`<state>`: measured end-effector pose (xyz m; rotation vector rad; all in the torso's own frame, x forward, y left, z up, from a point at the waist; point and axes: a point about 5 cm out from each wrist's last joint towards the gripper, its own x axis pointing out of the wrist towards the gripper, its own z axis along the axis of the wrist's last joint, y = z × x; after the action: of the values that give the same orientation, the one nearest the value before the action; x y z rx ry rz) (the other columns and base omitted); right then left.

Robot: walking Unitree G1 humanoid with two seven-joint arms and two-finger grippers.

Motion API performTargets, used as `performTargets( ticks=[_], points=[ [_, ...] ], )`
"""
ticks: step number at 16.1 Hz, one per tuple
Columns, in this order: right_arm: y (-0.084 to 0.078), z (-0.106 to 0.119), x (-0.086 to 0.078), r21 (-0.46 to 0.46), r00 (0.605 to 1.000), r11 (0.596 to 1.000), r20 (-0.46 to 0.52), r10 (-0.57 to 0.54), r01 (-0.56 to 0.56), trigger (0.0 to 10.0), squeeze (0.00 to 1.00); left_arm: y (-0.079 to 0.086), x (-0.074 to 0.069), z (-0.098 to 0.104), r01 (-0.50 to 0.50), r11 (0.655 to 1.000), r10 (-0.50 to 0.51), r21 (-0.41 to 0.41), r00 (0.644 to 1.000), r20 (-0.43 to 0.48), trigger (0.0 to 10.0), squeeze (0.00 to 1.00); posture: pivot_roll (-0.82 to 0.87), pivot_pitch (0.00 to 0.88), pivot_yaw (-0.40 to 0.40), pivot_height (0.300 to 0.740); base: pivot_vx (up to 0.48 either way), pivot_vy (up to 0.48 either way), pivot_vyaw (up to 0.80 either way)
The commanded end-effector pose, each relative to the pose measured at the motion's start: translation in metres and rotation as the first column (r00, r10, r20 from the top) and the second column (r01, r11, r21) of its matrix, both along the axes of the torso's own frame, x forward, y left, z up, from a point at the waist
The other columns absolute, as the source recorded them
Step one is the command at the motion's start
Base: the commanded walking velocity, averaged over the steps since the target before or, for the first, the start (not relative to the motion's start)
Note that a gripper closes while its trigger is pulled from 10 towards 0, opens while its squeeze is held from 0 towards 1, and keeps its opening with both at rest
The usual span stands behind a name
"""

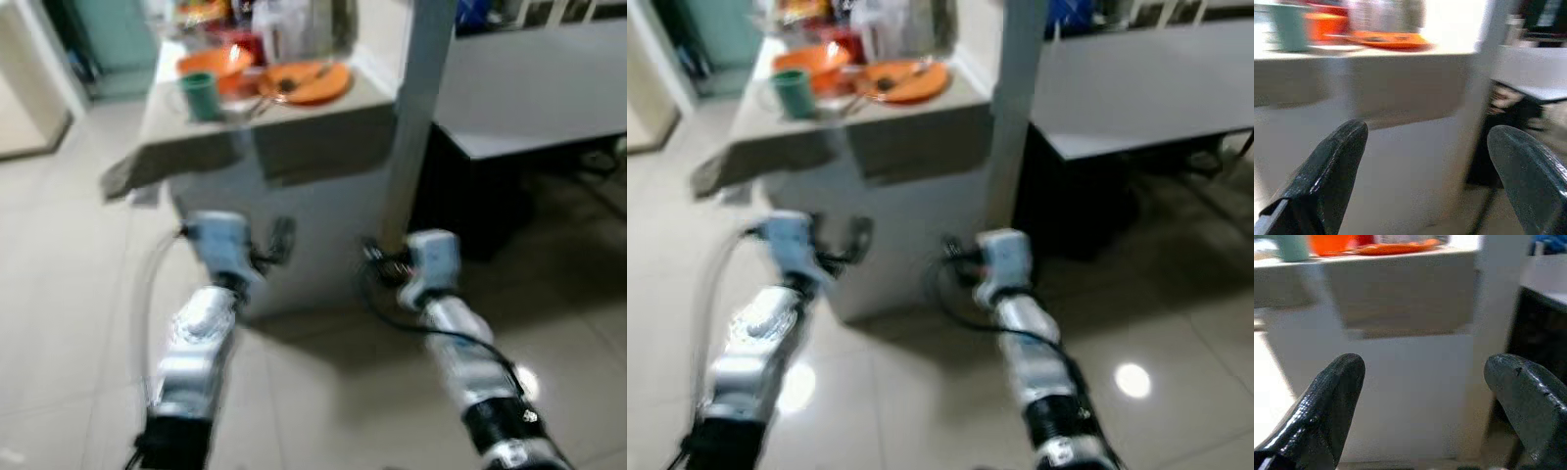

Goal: Setting the table

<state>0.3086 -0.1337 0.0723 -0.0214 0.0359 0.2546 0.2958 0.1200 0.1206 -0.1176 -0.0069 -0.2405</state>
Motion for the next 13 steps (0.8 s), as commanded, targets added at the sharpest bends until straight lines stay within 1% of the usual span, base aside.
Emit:
performTargets(
  ticks=[1, 2, 6, 9, 10, 11, 12, 13],
  points=[
    [0.016, 0.007, 0.003, 0.0, 0.999, 0.999, 0.029, 0.044, -0.044, 10.0, 0.0, 0.013, 0.002, 0.005, -0.042, 0.999, 0.042, 0.024, 0.999, 0.021, 10.0, 0.0, -0.06, 0.0, 0.048, 0.74, 0.48, 0.0, -0.77],
    [0.017, 0.007, 0.003, -0.01, 0.998, 0.999, 0.03, 0.049, -0.049, 10.0, 0.0, 0.013, 0.002, 0.005, -0.044, 0.999, 0.043, 0.029, 0.999, 0.023, 10.0, 0.0, -0.06, 0.0, 0.047, 0.74, 0.48, 0.0, -0.4],
    [0.017, 0.007, 0.003, -0.009, 0.998, 0.999, 0.034, 0.05, -0.049, 10.0, 0.0, 0.013, 0.004, 0.007, -0.052, 0.998, 0.05, 0.041, 0.998, 0.029, 10.0, 0.0, -0.05, 0.0, 0.046, 0.74, 0.48, 0.0, 0.0],
    [0.017, 0.008, 0.004, -0.016, 0.998, 0.999, 0.038, 0.051, -0.051, 10.0, 0.0, 0.013, 0.007, 0.012, -0.067, 0.997, 0.066, 0.029, 0.997, 0.043, 10.0, 0.0, -0.05, 0.0, 0.047, 0.74, 0.48, 0.0, 0.0],
    [0.018, 0.012, 0.004, -0.035, 0.996, 0.997, 0.069, 0.064, -0.061, 10.0, 0.0, 0.013, 0.008, 0.013, -0.072, 0.997, 0.07, 0.026, 0.996, 0.048, 10.0, 0.0, -0.05, 0.0, 0.047, 0.74, 0.48, 0.0, 0.0],
    [0.022, 0.033, 0.004, -0.089, 0.978, 0.993, 0.185, 0.098, -0.083, 10.0, 0.0, 0.016, 0.009, 0.018, -0.092, 0.996, 0.09, 0.019, 0.993, 0.069, 10.0, 0.0, -0.05, 0.0, 0.046, 0.74, 0.472, 0.0, 0.0],
    [0.021, 0.045, 0.004, -0.098, 0.964, 0.993, 0.247, 0.095, -0.072, 10.0, 0.0, 0.017, 0.009, 0.02, -0.098, 0.995, 0.095, 0.021, 0.992, 0.087, 10.0, 0.0, -0.05, 0.0, 0.044, 0.74, 0.472, 0.0, 0.0],
    [0.02, 0.052, 0.005, -0.101, 0.957, 0.993, 0.276, 0.091, -0.065, 10.0, 0.0, 0.017, 0.011, 0.023, -0.102, 0.994, 0.099, 0.026, 0.99, 0.096, 10.0, 0.0, -0.05, 0.0, 0.044, 0.74, 0.472, 0.0, 0.0]
  ],
)
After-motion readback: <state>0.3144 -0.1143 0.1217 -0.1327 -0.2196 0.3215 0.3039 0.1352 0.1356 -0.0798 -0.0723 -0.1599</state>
